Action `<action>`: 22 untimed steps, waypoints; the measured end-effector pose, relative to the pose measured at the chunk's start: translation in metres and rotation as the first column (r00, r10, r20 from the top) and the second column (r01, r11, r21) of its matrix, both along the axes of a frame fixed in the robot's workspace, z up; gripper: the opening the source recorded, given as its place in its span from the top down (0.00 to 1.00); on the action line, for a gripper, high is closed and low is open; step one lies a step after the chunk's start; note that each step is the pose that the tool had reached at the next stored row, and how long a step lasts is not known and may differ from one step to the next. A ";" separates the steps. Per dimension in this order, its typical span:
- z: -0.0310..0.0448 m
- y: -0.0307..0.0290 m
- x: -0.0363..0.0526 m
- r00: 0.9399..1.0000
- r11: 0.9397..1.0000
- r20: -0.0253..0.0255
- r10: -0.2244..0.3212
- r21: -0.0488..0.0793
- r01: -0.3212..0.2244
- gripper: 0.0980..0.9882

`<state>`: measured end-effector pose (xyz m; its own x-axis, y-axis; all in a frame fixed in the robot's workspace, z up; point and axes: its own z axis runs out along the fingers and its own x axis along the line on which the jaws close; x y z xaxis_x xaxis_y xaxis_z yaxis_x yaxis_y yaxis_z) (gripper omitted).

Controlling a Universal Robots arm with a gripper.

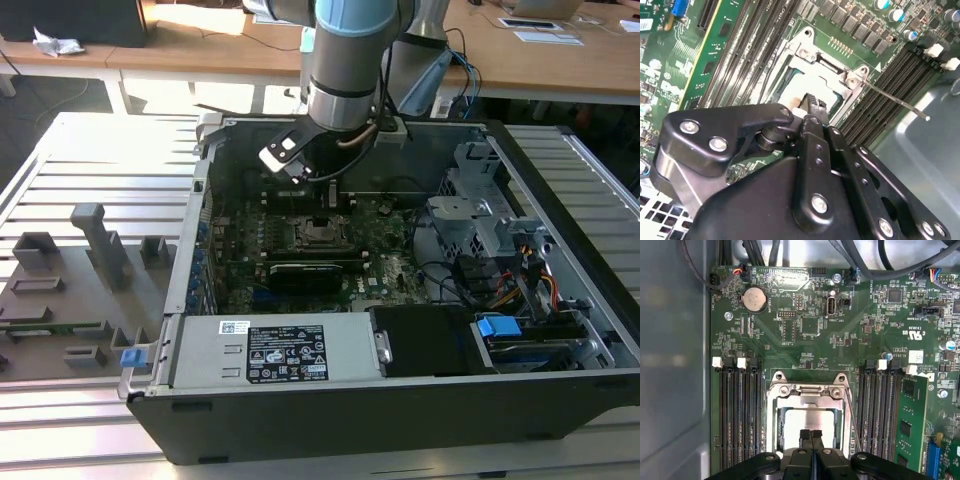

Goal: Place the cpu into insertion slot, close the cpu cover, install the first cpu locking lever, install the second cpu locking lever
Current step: 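Close the cpu cover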

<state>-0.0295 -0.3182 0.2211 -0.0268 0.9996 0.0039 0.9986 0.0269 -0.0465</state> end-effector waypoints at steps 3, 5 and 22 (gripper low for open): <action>0.0081 0.0000 0.0001 1.000 1.000 0.000 0.000 -0.001 0.000 0.99; 0.0177 0.0000 0.0001 1.000 1.000 0.000 0.000 -0.003 0.000 0.99; 0.0608 -0.0002 0.0001 1.000 1.000 0.000 0.000 -0.015 0.000 0.99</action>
